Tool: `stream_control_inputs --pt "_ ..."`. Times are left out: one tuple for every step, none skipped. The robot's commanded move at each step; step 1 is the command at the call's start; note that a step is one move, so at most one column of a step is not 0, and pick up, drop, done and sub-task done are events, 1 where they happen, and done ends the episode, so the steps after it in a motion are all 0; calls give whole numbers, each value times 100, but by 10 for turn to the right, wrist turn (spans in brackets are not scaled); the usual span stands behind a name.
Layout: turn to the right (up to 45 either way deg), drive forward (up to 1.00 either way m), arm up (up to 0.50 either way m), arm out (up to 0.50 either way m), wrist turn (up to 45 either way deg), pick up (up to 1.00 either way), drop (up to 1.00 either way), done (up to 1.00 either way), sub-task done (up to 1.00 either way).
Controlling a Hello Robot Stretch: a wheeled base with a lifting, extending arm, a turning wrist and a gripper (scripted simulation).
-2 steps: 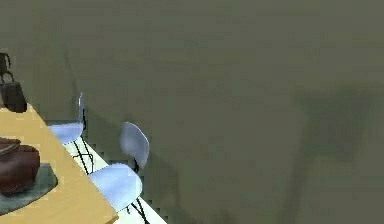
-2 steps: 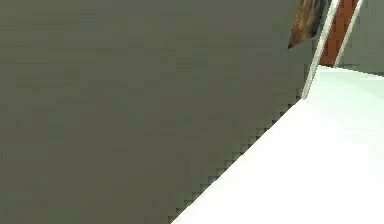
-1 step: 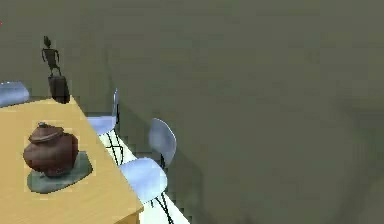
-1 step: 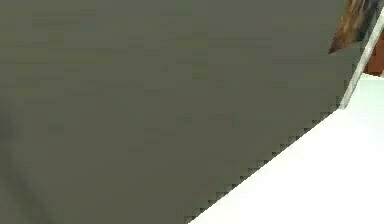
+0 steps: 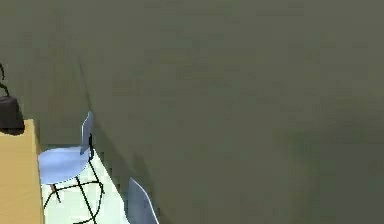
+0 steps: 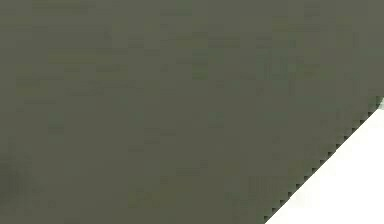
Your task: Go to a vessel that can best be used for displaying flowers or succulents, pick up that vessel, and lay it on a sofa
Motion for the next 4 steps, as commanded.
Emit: stream_control_inputs --pt "-450 0 0 0 0 0 0 0 0" --pt "-450 0 0 0 0 0 0 0 0" --pt "-450 0 0 0 0 0 0 0 0" --pt "-180 0 0 0 0 0 0 0 0"
